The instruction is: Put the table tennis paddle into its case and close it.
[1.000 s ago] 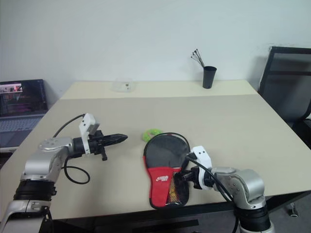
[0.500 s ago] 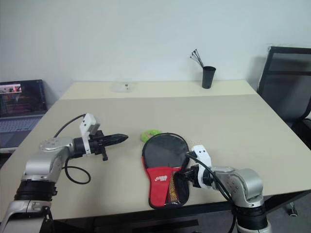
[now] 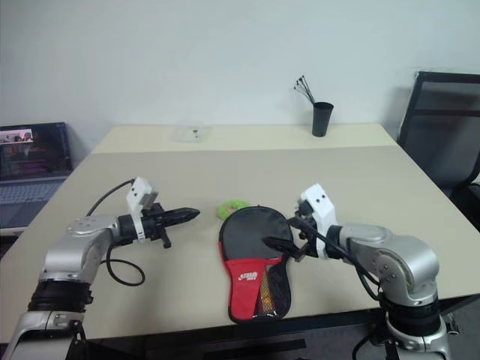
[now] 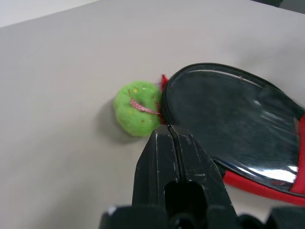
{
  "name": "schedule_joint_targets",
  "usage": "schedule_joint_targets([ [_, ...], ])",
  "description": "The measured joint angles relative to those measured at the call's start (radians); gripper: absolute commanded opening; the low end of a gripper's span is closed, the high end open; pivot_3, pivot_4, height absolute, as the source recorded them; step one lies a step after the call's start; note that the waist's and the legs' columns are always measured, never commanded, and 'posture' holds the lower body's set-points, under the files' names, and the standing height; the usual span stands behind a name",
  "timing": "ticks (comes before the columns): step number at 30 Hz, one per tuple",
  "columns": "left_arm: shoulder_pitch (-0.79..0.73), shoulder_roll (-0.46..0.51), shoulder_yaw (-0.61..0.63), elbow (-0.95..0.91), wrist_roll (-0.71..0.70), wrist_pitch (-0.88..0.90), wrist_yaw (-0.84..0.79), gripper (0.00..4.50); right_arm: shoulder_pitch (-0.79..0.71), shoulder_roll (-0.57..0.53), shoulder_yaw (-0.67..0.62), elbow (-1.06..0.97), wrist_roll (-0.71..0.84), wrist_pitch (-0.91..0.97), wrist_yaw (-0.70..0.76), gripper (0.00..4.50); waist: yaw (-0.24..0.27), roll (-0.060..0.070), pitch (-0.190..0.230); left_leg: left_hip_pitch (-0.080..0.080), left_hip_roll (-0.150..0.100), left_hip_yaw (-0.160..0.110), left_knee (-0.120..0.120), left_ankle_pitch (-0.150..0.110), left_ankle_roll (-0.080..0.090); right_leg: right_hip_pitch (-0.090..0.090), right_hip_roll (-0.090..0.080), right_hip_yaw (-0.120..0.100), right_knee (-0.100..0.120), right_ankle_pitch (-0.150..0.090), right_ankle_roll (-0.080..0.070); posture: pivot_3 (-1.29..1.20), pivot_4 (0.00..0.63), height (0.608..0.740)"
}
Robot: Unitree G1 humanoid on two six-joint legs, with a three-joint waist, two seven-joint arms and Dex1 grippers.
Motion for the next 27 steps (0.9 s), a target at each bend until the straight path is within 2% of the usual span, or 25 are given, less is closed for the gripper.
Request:
schedule_joint_targets([
  [5,-0.001,-0.001,0.009,0.025,0.005,-0.008,0.043,0.0,-0.02,0.05,0.199,0.183,-0.123,-0.211,0.011,4.47,0.0,0.0,0.0,-0.001,0.0,0.001,0.0,0.0,0.0,0.0,0.001,0.0,-0.001,0.0,0.0,0.0,0.15,0.74],
  [14,0.042,0.024,0.039,0.033,0.022,-0.05,0.086,0.0,-0.068,0.154,0.298,0.389,-0.287,-0.457,-0.007,4.47,0.0,0.0,0.0,-0.001,0.001,0.002,0.0,-0.001,-0.001,0.0,0.0,0.0,-0.001,0.0,0.0,0.0,0.15,0.74],
  [19,0.039,0.017,0.038,0.036,0.022,-0.05,0.085,0.0,-0.053,0.168,0.351,0.464,-0.363,-0.533,-0.008,4.47,0.001,0.0,0.0,-0.002,0.0,0.002,0.001,-0.001,-0.001,0.0,0.0,0.0,-0.001,0.0,0.0,0.0,0.15,0.74],
  [22,-0.007,-0.01,0.032,0.09,0.026,-0.051,0.088,0.59,-0.025,0.165,0.352,0.477,-0.389,-0.548,-0.008,4.5,0.006,0.0,0.0,-0.002,0.0,0.002,0.001,-0.001,-0.001,0.0,0.0,0.0,-0.001,0.0,0.0,0.0,0.15,0.74],
  [27,-0.19,-0.108,-0.013,0.308,0.072,-0.104,0.111,2.3,0.012,0.173,0.346,0.461,-0.399,-0.55,-0.016,4.5,0.014,-0.001,0.0,-0.002,-0.001,0.002,0.004,-0.001,-0.001,0.0,0.005,-0.001,0.001,0.0,0.0,0.0,0.15,0.74],
])
